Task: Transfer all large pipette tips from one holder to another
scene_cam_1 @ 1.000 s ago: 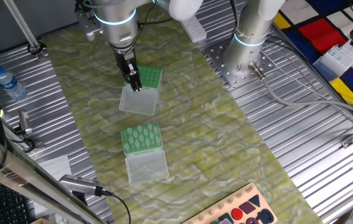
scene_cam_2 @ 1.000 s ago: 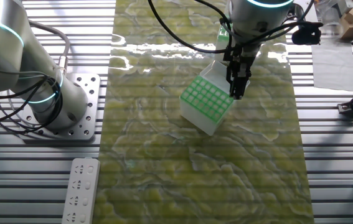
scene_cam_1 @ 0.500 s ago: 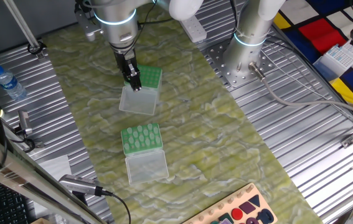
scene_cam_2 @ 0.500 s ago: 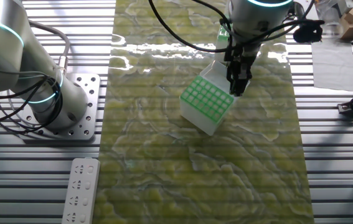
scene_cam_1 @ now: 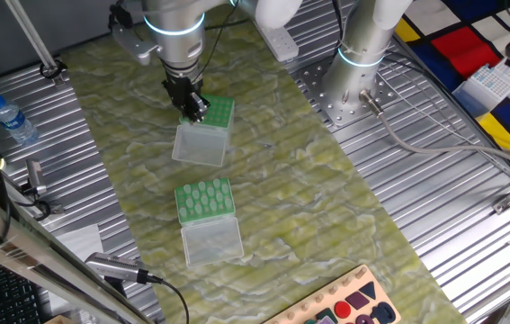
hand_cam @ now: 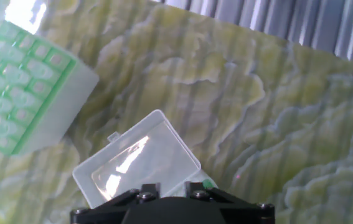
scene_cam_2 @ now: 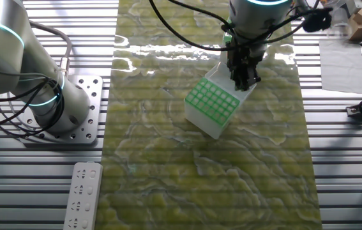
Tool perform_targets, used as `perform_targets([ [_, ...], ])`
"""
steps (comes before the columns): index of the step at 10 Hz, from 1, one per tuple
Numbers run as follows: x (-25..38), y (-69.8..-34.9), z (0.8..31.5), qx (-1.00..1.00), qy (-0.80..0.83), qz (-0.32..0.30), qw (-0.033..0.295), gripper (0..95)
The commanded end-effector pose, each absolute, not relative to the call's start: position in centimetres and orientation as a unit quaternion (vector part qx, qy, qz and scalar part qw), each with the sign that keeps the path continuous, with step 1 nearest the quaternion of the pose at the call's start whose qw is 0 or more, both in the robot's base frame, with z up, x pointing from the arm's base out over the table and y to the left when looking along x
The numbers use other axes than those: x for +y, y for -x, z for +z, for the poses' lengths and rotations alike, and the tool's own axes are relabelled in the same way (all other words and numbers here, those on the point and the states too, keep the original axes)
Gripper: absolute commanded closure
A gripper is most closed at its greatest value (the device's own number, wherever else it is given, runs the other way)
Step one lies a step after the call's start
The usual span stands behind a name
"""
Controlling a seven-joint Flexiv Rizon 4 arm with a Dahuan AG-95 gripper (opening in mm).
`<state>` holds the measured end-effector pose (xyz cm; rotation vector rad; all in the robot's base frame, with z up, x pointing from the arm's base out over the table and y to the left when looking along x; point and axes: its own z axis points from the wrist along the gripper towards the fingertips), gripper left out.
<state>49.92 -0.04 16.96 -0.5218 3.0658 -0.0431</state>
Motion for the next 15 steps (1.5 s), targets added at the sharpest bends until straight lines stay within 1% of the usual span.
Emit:
perform_targets([
  [1,-0.01,-49.99,16.99,0.983,0.182,-0.012,-0.006,95.0],
  [7,-0.01,-49.99,16.98,0.99,0.142,-0.01,-0.012,95.0],
  [15,-0.1,-49.79,16.86,0.991,0.135,-0.009,-0.02,95.0],
])
